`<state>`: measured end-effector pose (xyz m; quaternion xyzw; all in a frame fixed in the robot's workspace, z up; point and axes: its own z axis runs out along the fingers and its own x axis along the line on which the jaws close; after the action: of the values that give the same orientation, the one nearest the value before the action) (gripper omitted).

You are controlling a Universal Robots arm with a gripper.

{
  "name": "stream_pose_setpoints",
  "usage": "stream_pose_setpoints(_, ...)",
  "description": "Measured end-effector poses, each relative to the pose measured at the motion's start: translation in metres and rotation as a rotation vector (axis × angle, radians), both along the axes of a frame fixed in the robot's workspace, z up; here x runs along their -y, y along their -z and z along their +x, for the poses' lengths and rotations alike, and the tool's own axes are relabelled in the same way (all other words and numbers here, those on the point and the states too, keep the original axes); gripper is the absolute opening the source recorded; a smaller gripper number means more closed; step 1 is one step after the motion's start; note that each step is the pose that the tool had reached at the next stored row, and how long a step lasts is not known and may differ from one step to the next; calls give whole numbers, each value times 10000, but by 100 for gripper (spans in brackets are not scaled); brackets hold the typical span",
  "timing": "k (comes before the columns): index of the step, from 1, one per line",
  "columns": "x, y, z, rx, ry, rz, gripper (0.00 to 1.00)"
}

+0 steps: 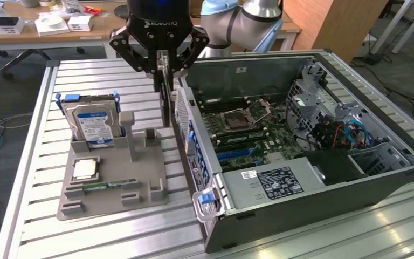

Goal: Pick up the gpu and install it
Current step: 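Pick up the gpu and move the gpu toward the slot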

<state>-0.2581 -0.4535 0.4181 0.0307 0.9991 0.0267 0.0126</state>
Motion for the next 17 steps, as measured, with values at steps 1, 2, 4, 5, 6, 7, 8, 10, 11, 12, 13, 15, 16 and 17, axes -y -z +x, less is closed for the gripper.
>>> stream_pose_setpoints(1, -1, 0, 16, 0, 0, 0, 26)
stream_pose_setpoints(2, -3, 0, 33, 0, 0, 0, 26)
stream_pose_setpoints(4, -5, -1, 68, 0, 1, -1, 26)
stream_pose_setpoints(5, -7, 0, 86, 0, 0, -1, 26)
stream_pose_setpoints(6, -8, -1, 104, 0, 0, -1, 26)
stream_pose_setpoints(7, -9, -1, 123, 0, 0, -1, 26)
stream_pose_setpoints(8, -11, 0, 141, 0, 1, -1, 26)
stream_pose_setpoints(10, -14, -1, 178, -1, 0, -1, 26)
stream_pose_setpoints(11, -15, -1, 197, -1, 0, -1, 26)
stream_pose_setpoints(12, -17, -1, 217, -1, 0, -1, 26)
stream_pose_setpoints(13, -18, 0, 236, 0, 0, 0, 26)
stream_pose_setpoints(15, -21, 0, 277, 0, 0, -1, 26)
stream_pose_setpoints(16, -22, -1, 296, -1, 0, -1, 26)
stream_pose_setpoints(17, -23, 0, 313, 0, 1, 0, 26)
